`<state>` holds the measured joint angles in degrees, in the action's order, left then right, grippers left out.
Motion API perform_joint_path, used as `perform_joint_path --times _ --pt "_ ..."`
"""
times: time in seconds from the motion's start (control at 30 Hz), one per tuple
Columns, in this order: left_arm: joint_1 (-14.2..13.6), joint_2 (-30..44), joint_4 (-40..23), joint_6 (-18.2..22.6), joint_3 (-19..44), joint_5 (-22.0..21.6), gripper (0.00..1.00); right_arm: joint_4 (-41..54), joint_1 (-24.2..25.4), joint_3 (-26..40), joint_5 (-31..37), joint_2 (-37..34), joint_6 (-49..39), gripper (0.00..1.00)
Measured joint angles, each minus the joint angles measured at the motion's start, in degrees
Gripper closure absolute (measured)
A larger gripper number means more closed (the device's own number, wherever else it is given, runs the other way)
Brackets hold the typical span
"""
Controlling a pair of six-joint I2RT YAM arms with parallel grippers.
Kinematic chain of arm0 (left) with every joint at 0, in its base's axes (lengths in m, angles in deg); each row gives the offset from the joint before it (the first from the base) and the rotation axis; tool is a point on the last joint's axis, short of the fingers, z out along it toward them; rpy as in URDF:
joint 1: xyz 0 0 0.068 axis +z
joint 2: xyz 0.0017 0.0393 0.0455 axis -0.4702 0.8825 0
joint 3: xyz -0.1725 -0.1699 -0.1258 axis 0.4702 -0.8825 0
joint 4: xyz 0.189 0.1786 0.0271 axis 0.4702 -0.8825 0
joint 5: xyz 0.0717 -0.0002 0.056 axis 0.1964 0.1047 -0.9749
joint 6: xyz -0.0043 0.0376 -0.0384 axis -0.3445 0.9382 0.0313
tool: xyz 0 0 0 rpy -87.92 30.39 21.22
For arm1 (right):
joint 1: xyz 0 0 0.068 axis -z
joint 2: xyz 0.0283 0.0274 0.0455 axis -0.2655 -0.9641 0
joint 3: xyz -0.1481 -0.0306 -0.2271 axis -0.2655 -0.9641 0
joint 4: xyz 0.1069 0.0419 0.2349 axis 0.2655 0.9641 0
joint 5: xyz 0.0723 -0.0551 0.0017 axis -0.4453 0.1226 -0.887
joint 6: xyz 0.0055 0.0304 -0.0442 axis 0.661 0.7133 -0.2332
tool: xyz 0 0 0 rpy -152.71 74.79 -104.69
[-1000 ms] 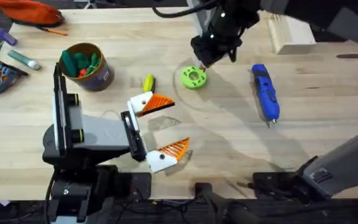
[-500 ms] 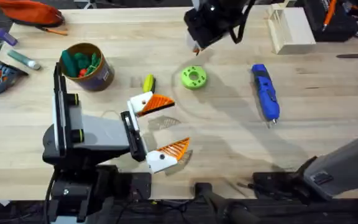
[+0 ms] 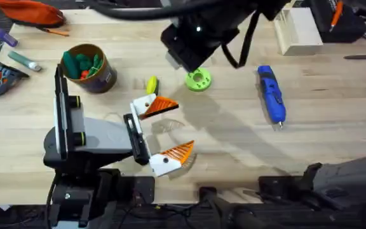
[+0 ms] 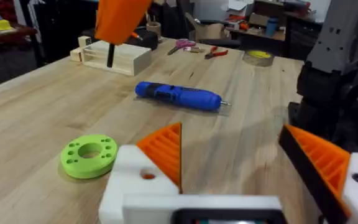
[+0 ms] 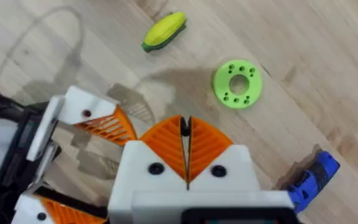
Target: Pick up the gripper from the table and insert it into the empty holder that is missing its gripper. Then pick up a screw, insert it into the mounting hole, and use the screwdriver to tighten it. Finally, clean up the table by picking up the vegetable and placing it into the bucket.
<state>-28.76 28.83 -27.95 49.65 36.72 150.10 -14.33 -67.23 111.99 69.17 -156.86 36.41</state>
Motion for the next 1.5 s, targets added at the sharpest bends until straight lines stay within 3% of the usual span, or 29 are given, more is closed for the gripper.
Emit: perform_joint_path --times 0.8,1.5 --pt "0.0 0.0 0.0 0.0 0.0 0.0 0.011 2.2 -10.8 3.2 0.2 0.0 0.0 0.995" --pt "0.0 0.0 0.0 0.0 0.0 0.0 0.012 0.0 -13.9 3.4 -0.5 -3.1 -1.3 0.995"
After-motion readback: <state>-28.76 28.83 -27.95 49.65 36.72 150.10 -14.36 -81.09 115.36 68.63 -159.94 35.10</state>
